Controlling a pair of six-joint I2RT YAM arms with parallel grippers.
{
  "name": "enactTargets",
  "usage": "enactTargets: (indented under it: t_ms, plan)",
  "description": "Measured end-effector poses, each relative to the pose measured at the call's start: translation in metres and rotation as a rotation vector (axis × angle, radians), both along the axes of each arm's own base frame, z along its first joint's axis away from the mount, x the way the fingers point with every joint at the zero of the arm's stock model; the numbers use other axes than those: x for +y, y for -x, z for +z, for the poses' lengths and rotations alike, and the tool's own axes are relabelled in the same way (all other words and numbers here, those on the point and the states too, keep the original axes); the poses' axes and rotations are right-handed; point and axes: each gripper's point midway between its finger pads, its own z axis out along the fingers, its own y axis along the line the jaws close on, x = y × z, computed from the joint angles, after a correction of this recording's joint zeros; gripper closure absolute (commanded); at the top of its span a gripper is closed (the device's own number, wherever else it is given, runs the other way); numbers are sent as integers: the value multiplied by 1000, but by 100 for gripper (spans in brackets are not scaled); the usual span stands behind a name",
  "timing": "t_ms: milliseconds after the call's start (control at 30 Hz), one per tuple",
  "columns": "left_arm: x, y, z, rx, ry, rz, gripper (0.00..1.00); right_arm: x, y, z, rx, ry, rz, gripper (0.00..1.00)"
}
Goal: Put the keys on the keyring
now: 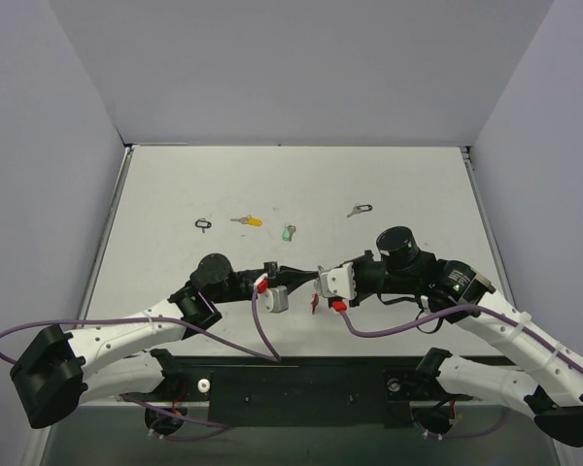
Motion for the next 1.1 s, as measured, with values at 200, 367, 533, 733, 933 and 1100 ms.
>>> enactTargets:
  t_ms: [200,367,533,733,933,1100]
  plan:
    - [0,0,0,0,0,0,100,3,-2,3,-6,-17,-4,100]
    - [0,0,0,0,0,0,100,4,-1,4,-1,-23,-3,100]
    - [0,0,0,0,0,2,100,5,0,4,2,-24,-2,100]
    - [0,-2,-1,-3,-5,9,100,5,-1,4,4,-25,-5,100]
    - [1,-4,-2,-7,-9,22,100,4,-1,4,5,-24,-9,100]
    - [1,-5,-2,-13,-10,26,100,4,-1,4,5,-24,-9,100]
